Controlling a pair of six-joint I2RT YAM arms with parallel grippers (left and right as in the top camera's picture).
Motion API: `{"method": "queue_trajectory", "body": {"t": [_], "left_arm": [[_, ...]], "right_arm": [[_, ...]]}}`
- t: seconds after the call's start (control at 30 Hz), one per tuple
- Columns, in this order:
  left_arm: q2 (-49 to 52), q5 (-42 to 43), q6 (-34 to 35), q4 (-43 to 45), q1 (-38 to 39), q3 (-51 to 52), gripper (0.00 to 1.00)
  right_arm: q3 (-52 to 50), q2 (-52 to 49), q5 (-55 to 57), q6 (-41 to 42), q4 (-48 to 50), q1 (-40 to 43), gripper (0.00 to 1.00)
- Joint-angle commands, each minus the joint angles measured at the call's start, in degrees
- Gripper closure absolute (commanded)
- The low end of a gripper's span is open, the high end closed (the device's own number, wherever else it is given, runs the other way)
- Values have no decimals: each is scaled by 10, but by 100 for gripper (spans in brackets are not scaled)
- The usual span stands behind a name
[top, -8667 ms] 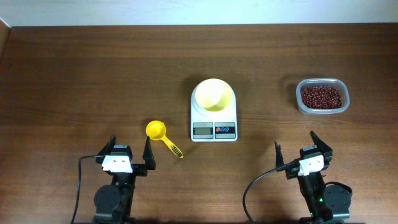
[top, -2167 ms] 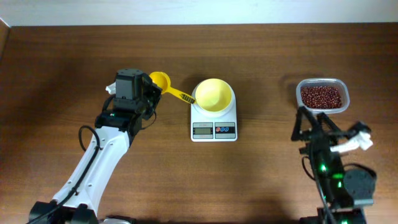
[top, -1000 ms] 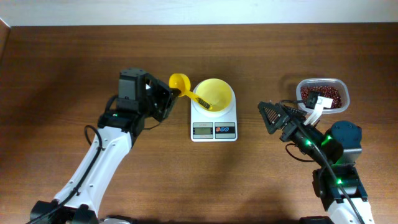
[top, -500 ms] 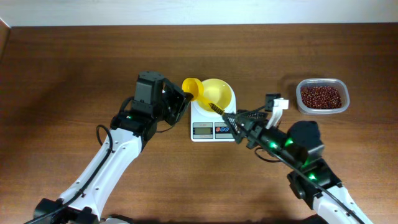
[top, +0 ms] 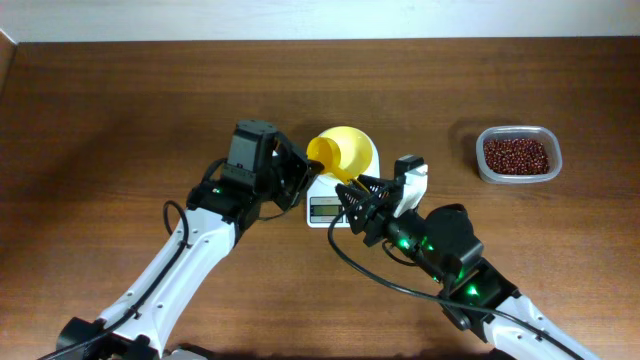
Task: Scoop item into bowl and weigh 50g on scale
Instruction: 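Move the right gripper toward the scoop held by the left gripper, then grasp the scoop handle with the right gripper beside the left gripper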
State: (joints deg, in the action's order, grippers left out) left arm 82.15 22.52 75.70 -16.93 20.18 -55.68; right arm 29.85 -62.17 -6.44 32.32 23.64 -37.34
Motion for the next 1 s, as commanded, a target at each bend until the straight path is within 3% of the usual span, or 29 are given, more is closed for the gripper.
{"method": "queue_trajectory", "body": {"t": [0.0,0.2,0.97], "left_arm": [[-9,11,-28,-3,15,-12,100],[-9,13,-99,-17,16,-12,100],[-9,54,-98,-13,16,-12,100]], "right_arm": [[9,-18,21,-8,3,-7,47],[9,-19,20,-8,2,-7,58],[9,-20,-4,-8,-29,-7,84]]}}
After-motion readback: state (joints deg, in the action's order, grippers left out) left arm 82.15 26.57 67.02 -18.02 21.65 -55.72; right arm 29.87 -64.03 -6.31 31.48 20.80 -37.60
